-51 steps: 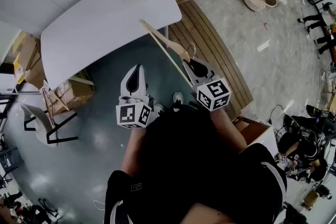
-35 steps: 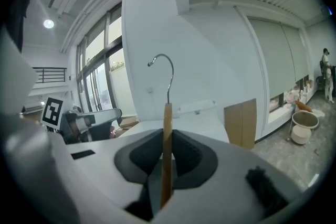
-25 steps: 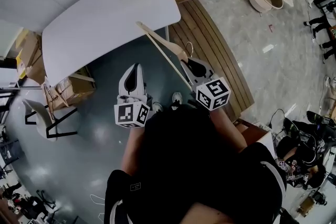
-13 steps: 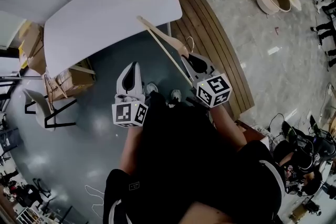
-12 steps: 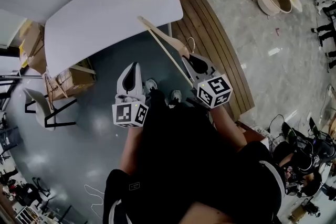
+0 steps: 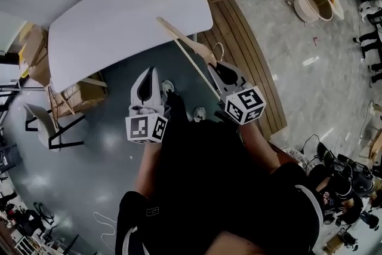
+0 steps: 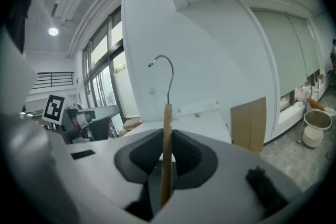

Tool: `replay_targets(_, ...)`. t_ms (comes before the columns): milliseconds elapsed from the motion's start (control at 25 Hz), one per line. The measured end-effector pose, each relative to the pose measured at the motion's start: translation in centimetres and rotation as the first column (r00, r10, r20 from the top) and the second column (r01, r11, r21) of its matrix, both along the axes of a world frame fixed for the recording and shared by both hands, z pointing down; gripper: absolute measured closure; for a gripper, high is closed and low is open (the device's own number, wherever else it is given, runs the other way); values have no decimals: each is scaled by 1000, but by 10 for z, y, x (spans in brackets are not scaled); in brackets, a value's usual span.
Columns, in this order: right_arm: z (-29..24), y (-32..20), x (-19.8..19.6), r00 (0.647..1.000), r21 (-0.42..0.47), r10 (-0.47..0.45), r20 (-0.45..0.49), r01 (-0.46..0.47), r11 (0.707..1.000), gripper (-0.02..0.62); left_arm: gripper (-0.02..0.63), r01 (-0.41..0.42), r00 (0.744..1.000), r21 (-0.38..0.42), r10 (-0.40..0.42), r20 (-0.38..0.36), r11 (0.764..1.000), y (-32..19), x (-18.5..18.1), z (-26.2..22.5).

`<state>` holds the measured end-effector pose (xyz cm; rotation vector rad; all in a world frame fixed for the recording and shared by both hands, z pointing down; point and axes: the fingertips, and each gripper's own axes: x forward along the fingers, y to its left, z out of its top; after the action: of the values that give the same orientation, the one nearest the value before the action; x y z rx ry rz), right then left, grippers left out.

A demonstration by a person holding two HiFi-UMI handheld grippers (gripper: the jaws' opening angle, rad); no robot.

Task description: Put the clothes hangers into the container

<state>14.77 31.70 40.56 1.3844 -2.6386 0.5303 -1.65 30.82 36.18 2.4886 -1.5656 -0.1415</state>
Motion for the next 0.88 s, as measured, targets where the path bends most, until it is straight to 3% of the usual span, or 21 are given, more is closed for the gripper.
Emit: replay_targets(880, 2, -134, -66, 996, -23, 7, -87, -9, 1000, 534, 600, -64, 997, -7, 63, -32, 998, -146, -64, 4)
